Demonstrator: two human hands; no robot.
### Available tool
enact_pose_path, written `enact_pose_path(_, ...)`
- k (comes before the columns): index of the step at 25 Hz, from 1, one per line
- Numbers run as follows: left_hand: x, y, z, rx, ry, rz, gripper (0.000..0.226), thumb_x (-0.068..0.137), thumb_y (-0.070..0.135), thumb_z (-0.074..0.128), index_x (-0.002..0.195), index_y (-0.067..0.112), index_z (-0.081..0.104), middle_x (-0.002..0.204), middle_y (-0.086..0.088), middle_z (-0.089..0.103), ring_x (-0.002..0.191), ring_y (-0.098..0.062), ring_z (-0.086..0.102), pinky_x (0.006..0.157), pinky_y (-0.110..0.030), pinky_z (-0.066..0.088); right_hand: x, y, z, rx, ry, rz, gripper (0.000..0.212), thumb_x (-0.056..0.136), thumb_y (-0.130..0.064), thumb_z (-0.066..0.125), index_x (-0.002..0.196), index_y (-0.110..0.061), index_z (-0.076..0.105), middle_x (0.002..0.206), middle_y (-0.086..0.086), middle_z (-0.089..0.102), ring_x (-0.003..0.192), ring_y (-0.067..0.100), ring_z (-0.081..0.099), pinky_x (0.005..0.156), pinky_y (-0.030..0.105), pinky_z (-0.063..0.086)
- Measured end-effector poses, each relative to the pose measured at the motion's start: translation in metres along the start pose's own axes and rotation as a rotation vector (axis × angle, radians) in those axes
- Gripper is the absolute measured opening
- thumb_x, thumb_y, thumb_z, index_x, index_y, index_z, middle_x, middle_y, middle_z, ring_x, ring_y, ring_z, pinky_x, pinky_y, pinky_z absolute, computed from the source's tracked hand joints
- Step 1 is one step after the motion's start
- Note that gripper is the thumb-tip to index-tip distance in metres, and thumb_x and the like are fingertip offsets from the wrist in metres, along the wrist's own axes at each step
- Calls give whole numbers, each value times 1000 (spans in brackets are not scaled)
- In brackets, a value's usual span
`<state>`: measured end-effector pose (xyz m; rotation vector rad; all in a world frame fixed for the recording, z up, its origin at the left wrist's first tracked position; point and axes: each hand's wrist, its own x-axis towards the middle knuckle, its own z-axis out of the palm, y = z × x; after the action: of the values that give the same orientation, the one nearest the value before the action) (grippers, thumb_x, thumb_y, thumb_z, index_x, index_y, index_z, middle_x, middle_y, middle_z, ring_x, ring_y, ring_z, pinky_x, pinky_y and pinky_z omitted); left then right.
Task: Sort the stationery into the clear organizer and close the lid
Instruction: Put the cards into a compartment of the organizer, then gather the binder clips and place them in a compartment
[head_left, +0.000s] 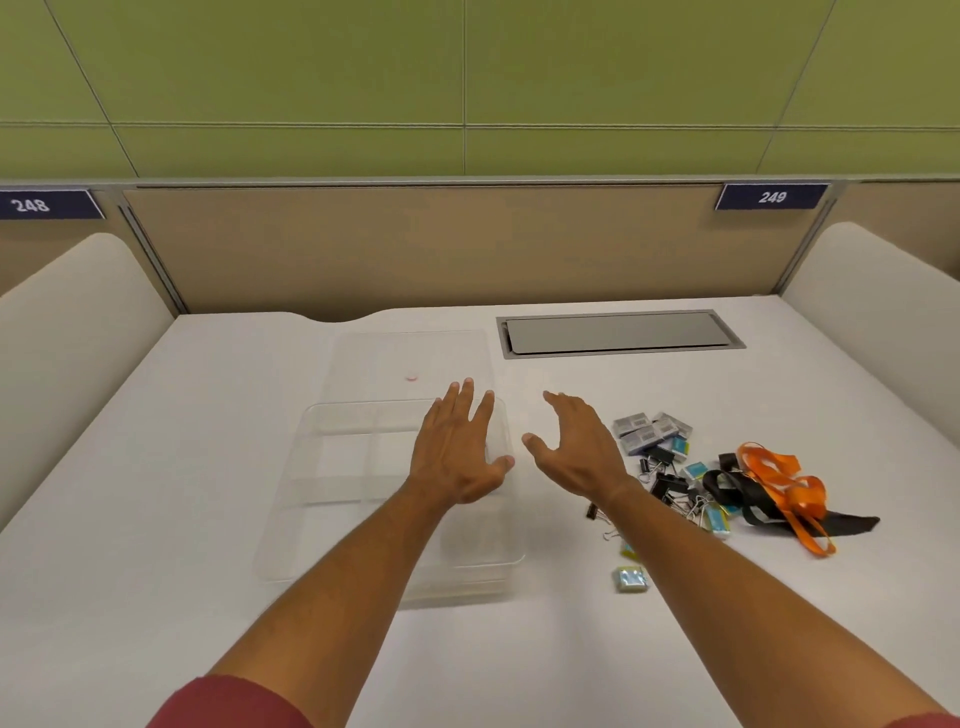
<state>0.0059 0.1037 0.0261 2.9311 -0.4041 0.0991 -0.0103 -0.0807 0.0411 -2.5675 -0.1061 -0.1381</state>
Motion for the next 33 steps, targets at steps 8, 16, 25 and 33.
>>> enact_pose_path(8,-8,65,25,-52,-62,66,94,81,69,43,152,27,-1,162,-6,-7,148,-26,-8,117,-44,-1,-38,70,-30,-134,-100,80,77,86,-51,53,151,-23,21,158,7,24,146,25,19,116,45,24)
enact_pose_path(16,-22,104,51,-48,-118,103,95,80,61,50,153,20,4,162,-10,1,149,-26,-2,118,-39,4,-57,108,-43,-184,-142,68,76,83,-46,56,147,-18,29,151,8,37,139,25,32,110,44,35)
enact_pose_path(25,-24,130,64,-44,-174,124,63,88,31,60,144,16,34,145,-7,39,131,-26,37,105,-39,36,-54,124,-43,-193,-199,51,77,78,-44,56,147,-20,30,149,7,39,137,24,35,108,41,36)
enact_pose_path(33,-12,135,70,-60,-244,219,18,91,10,57,108,8,61,110,-6,55,103,-24,50,81,-39,50,-51,132,-43,-150,-190,50,74,76,-34,57,145,-19,34,144,5,44,133,22,39,106,38,38)
